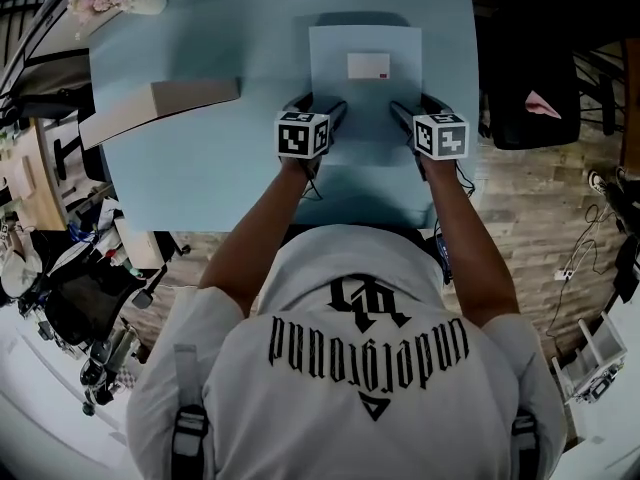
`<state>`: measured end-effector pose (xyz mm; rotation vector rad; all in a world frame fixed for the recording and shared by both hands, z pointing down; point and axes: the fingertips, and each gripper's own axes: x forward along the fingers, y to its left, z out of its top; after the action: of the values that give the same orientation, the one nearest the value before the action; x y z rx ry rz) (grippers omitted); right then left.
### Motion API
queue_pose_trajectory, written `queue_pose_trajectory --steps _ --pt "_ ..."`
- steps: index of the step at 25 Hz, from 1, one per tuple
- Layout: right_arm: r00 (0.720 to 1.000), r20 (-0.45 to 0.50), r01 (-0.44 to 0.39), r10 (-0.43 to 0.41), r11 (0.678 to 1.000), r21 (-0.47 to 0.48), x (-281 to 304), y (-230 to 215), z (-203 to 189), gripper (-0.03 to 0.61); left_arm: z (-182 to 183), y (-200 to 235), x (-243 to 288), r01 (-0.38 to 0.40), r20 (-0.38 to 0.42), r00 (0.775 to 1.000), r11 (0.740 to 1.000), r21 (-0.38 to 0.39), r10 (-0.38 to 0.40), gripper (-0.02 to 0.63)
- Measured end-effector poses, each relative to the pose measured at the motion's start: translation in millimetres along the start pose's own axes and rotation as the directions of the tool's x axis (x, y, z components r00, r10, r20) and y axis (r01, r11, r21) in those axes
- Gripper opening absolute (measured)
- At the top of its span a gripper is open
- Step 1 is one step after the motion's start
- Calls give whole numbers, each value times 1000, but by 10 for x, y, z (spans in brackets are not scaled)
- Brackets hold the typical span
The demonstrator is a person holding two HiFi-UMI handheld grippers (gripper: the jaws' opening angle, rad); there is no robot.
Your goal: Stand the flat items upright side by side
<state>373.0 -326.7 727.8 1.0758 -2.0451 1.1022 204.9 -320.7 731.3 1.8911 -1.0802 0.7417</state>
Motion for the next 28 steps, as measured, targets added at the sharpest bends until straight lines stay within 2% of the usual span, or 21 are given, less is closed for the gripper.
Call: queue_pose_trajectory --steps 6,12,16,23,28 --pt "990 107 100 -90 990 -98 -374 238 177 302 207 -135 -377 -34 105 994 991 128 20 324" --pt "943 281 245 -181 946 -212 -823 817 313 293 284 -141 -1042 -90 248 968 973 213 35 311" --pt "902 392 299 -180 916 -267 -1004 1476 327 288 202 68 -1685 -128 343 938 964 231 42 301" --pt "846 518 323 -122 892 -316 -1013 2934 182 287 -200 776 -2942 -214 455 887 945 247 82 298" --pt "807 587 345 -61 856 -386 -888 4007 158 288 -490 1367 -3834 -288 544 830 930 228 124 298"
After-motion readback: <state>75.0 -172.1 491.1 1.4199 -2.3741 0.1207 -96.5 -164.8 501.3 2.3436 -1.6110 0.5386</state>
